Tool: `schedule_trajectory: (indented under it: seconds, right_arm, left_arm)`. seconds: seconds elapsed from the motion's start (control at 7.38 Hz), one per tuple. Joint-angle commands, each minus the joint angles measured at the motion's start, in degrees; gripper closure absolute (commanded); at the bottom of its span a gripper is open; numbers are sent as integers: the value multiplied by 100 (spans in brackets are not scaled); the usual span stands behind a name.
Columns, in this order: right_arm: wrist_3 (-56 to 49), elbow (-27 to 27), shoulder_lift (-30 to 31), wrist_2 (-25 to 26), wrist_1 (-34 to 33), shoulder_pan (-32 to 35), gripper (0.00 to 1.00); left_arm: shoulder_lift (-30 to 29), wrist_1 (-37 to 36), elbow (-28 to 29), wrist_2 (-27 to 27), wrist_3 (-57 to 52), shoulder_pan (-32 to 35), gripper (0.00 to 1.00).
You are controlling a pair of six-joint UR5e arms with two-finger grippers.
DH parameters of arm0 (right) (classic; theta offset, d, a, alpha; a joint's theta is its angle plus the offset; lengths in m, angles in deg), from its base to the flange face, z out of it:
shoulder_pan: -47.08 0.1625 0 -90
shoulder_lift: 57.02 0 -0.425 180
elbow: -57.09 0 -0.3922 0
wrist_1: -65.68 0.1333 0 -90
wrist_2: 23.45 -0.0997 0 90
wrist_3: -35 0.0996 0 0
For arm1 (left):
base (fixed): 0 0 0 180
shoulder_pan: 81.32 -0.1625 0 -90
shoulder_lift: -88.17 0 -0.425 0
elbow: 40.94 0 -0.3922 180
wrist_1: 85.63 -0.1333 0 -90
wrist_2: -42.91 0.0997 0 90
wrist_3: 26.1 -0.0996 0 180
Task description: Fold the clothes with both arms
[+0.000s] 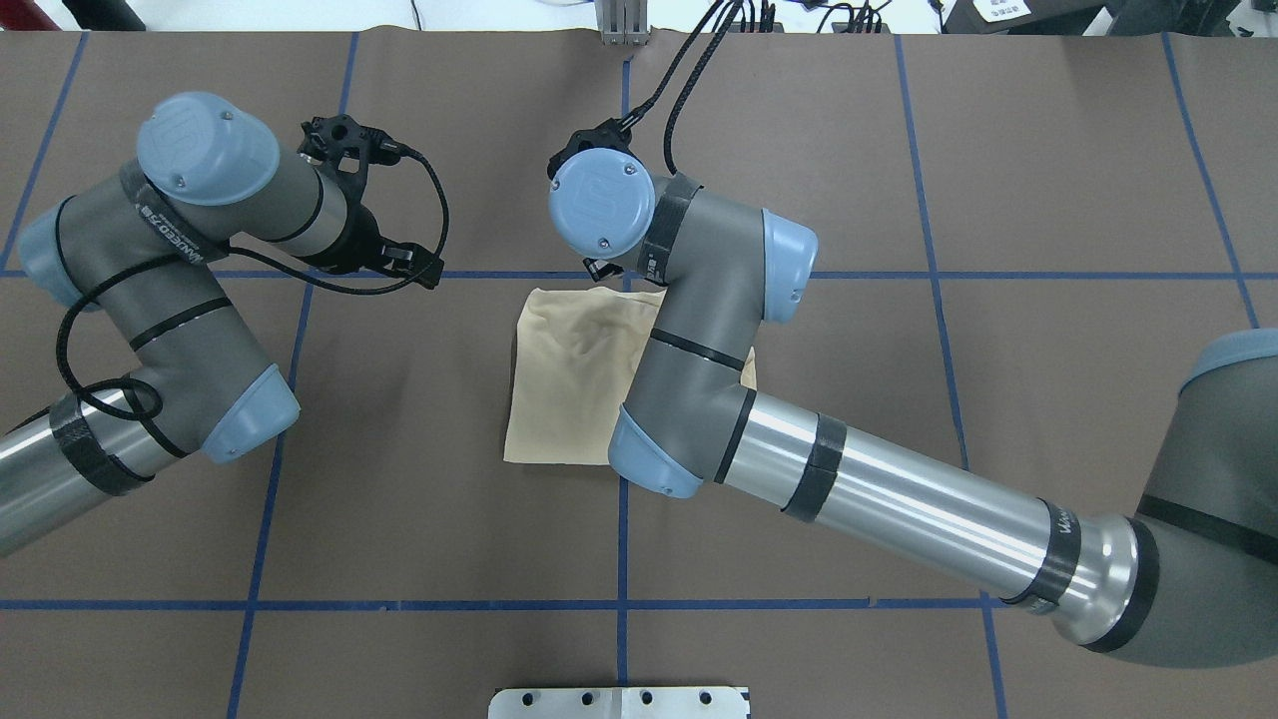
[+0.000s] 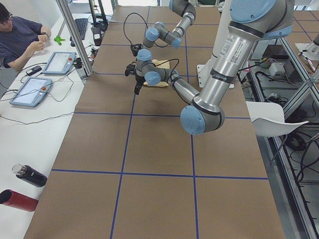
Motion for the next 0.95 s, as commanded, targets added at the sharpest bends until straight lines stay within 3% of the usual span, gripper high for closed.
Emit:
schedule_trajectory:
  seconds: [0.0, 0.27, 0.81]
  right_arm:
    - [1, 1264, 628, -535, -773, -16, 45]
    - [71, 1194, 719, -466, -698, -261, 54]
    - [62, 999, 754, -466, -504, -411, 55]
  left_arm:
    - [2, 0, 1, 0, 4, 0, 0]
    - [2, 0, 1, 0, 4, 0, 0]
    - [2, 0, -8, 0, 4, 0, 0]
